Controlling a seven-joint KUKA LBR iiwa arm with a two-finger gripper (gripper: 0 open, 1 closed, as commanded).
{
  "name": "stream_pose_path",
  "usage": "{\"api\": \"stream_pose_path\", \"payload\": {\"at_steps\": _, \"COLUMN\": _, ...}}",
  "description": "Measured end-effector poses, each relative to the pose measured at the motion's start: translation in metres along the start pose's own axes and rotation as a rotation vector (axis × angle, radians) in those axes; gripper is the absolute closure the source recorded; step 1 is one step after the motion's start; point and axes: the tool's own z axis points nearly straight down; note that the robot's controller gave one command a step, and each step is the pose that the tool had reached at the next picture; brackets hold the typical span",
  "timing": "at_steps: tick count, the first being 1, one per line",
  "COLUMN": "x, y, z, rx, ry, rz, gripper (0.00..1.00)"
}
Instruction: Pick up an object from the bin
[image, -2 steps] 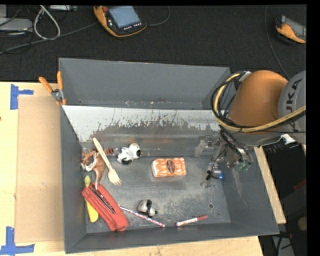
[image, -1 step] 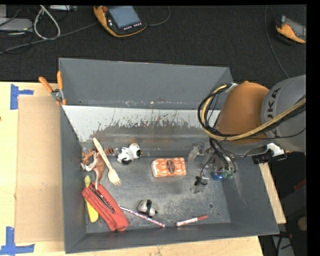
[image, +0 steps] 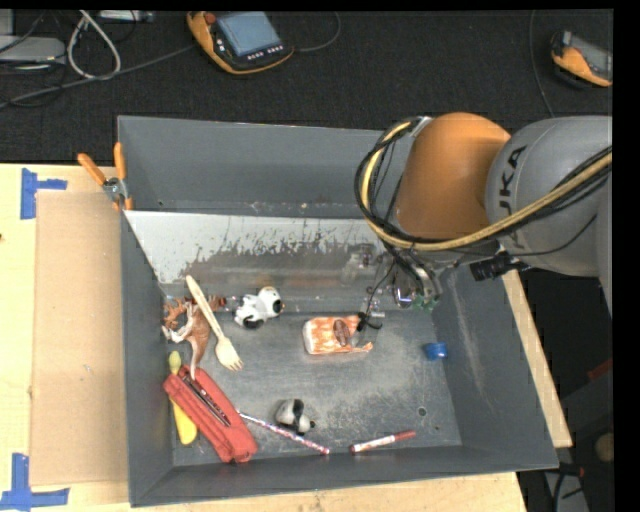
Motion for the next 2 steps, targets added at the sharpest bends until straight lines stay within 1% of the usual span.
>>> {"api": "stream_pose_path", "payload": {"at_steps": 1, "x": -0.002, "y": -0.015, "z": 0.062, "rx": 0.003, "ry": 0.013, "rz": -0.157, "gripper": 0.00}}
{"api": "stream_pose_path", "payload": {"at_steps": 2, "x": 0.009, "y": -0.018, "z": 0.093, "rx": -0.004, "ry": -0.009, "rz": 0.078, "gripper": 1.00}}
